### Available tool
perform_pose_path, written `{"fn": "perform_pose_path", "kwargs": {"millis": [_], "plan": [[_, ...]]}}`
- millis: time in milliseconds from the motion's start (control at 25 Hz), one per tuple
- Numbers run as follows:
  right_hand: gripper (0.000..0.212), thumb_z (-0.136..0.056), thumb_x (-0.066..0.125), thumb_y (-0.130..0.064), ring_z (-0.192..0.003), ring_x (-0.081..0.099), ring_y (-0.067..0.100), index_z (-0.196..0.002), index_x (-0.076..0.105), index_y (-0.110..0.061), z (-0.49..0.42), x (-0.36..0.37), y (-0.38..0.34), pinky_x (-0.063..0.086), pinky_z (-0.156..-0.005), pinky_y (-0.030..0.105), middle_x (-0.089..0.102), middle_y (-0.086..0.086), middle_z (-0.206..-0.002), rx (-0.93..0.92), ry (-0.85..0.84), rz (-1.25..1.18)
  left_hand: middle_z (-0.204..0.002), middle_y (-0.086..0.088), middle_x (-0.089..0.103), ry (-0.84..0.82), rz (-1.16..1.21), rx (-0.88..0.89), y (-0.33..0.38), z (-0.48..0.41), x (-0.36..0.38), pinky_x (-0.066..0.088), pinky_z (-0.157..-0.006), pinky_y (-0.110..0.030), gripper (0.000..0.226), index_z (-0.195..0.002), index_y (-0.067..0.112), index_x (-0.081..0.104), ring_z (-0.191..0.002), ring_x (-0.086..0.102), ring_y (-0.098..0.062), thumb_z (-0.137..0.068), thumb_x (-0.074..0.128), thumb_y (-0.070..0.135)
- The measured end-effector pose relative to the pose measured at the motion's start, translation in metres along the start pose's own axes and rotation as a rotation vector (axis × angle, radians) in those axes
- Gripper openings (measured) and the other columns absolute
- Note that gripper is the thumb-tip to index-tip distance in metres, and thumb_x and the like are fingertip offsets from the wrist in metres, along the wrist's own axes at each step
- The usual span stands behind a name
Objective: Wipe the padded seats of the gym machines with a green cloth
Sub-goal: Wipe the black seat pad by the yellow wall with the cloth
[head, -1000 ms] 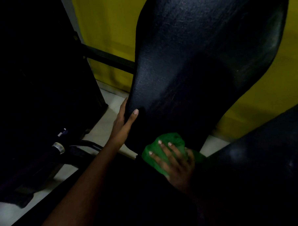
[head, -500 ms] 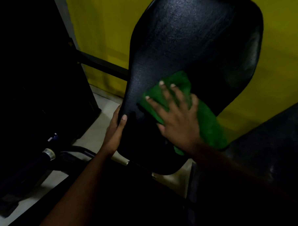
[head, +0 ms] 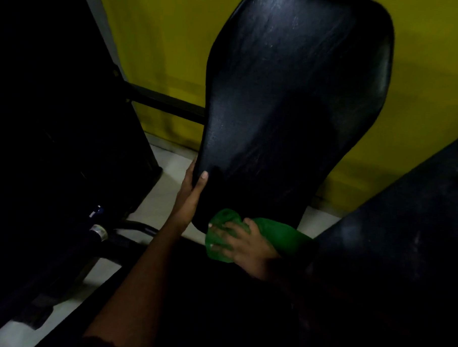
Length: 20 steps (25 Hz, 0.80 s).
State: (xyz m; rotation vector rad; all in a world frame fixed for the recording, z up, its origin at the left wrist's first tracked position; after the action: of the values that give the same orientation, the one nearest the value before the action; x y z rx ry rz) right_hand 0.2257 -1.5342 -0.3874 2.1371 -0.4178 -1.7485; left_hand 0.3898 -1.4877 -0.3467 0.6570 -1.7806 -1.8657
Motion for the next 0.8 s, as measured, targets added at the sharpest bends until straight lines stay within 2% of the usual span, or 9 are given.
{"fn": "perform_pose_path", "kwargs": {"millis": [80,120,200,240,320,400,480,600,800], "plan": [[0.027,-0.07,0.063,-0.042,-0.11,0.047,0.021,-0.095,0.066,-0.051,-0.006,-0.018,0.0,0.032,-0.085,0.04,0.061,-0.013,-0.124,-0.08,-0.2,-0.052,-0.141,0.009,0.046,-0.004,-0.043,-0.031,0.005,0.013,-0.004,0.039,-0.108,-0.036,0.06,-0.141,0.036,0.034,-0.128,0.046,-0.01,-0.086,0.051,0.052],[0.033,-0.063,0.071,-0.044,-0.107,0.053,0.019,-0.094,0.065,-0.054,-0.008,-0.025,0.001,0.038,-0.082,0.041,0.061,-0.016,-0.122,-0.076,-0.294,-0.085,-0.143,0.006,0.044,-0.01,-0.055,-0.061,0.007,0.02,-0.006,0.038,-0.109,-0.036,0.058,-0.141,0.034,0.034,-0.13,0.044,-0.011,-0.088,0.052,0.048],[0.053,-0.047,0.08,-0.047,-0.1,0.061,0.019,-0.097,0.065,-0.052,-0.011,-0.049,0.008,0.049,-0.071,0.039,0.063,-0.016,-0.118,0.014,-0.376,-0.197,-0.148,0.0,0.039,0.003,-0.089,-0.133,0.012,0.035,-0.01,0.034,-0.11,-0.031,0.059,-0.145,0.025,0.029,-0.132,0.039,-0.012,-0.093,0.054,0.037],[0.059,-0.047,0.082,-0.044,-0.102,0.061,0.021,-0.103,0.065,-0.048,-0.014,-0.065,0.013,0.049,-0.071,0.038,0.063,-0.012,-0.12,0.069,-0.356,-0.266,-0.149,-0.003,0.037,0.023,-0.129,-0.17,0.018,0.043,-0.013,0.034,-0.108,-0.03,0.061,-0.147,0.021,0.027,-0.134,0.038,-0.015,-0.093,0.054,0.032],[0.058,-0.071,0.072,-0.032,-0.122,0.046,0.028,-0.126,0.056,-0.032,-0.013,-0.093,0.02,0.04,-0.087,0.042,0.049,-0.002,-0.139,0.092,-0.376,-0.375,-0.149,-0.008,0.036,0.074,-0.218,-0.224,0.024,0.063,-0.024,0.033,-0.105,-0.031,0.063,-0.147,0.017,0.027,-0.136,0.036,-0.022,-0.092,0.058,0.025],[0.056,-0.087,0.056,-0.026,-0.133,0.027,0.028,-0.14,0.039,-0.023,-0.005,-0.116,0.024,0.029,-0.097,0.041,0.031,0.002,-0.15,0.15,-0.539,-0.396,-0.146,-0.012,0.039,0.099,-0.302,-0.264,0.028,0.089,-0.039,0.035,-0.108,-0.036,0.061,-0.143,0.013,0.034,-0.135,0.037,-0.027,-0.089,0.062,0.02],[0.056,-0.089,0.052,-0.027,-0.132,0.027,0.028,-0.142,0.035,-0.024,0.003,-0.138,0.024,0.029,-0.097,0.04,0.031,0.002,-0.15,0.162,-0.599,-0.391,-0.138,-0.018,0.048,0.051,-0.452,-0.303,0.03,0.122,-0.055,0.037,-0.108,-0.04,0.052,-0.136,0.008,0.045,-0.13,0.044,-0.031,-0.088,0.063,0.018],[0.055,-0.089,0.051,-0.029,-0.129,0.031,0.027,-0.141,0.036,-0.027,0.018,-0.167,0.008,0.032,-0.095,0.04,0.035,0.001,-0.147,0.146,-0.622,-0.44,-0.126,-0.016,0.058,-0.055,-0.682,-0.295,0.049,0.182,-0.07,0.038,-0.101,-0.031,0.038,-0.125,0.001,0.056,-0.122,0.052,-0.028,-0.09,0.06,0.014],[0.05,-0.091,0.048,-0.027,-0.13,0.03,0.027,-0.14,0.037,-0.029,0.045,-0.211,-0.045,0.03,-0.099,0.042,0.034,0.001,-0.147,0.057,-0.59,-0.598,-0.135,-0.017,0.052,0.02,-0.865,-0.45,0.065,0.296,-0.084,0.036,-0.103,-0.029,0.044,-0.129,0.005,0.053,-0.125,0.049,-0.03,-0.093,0.055,0.029]]}}
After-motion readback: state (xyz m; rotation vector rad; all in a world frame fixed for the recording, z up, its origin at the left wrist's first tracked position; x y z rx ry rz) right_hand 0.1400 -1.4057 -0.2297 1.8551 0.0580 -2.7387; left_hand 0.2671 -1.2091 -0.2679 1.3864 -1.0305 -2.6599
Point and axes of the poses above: each hand's wrist, its own z-axis away from the middle knuckle, its own x-axis out of the palm, y = z × x, the point moved 2 cm from there along -z, towards the middle knuckle
